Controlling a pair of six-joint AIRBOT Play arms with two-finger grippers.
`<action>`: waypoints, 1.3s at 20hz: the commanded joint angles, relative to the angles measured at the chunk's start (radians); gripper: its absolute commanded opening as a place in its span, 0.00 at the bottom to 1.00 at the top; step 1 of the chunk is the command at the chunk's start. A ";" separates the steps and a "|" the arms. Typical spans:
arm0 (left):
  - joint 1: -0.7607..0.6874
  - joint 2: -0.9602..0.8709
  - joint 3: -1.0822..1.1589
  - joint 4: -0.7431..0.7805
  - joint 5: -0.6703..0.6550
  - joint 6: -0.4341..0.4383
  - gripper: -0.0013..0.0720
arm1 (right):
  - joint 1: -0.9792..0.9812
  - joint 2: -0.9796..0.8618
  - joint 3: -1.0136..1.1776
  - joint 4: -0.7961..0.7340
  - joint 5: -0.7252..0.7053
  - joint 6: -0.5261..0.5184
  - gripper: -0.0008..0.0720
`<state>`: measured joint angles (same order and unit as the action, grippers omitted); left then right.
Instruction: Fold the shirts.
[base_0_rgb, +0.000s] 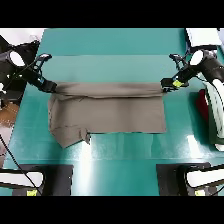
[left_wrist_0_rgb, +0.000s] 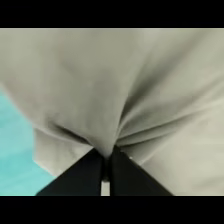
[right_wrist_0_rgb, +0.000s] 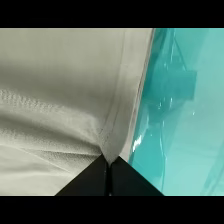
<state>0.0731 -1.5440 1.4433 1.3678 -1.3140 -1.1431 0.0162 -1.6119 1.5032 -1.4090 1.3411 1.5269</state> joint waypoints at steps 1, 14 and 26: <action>0.006 -0.001 -0.031 -0.068 -0.049 0.032 0.06 | 0.002 0.001 -0.017 0.002 -0.007 0.000 0.04; 0.193 0.153 -0.137 -0.069 -0.190 -0.144 0.70 | -0.083 0.238 -0.204 0.135 0.089 -0.003 0.84; 0.197 0.657 -0.876 -0.151 -0.169 -0.241 0.70 | -0.082 0.408 -0.479 0.179 -0.029 -0.011 0.84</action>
<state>0.2687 -0.9688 0.7113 1.2575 -1.4948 -1.3502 -0.0658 -1.2163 1.0470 -1.2640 1.3384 1.5166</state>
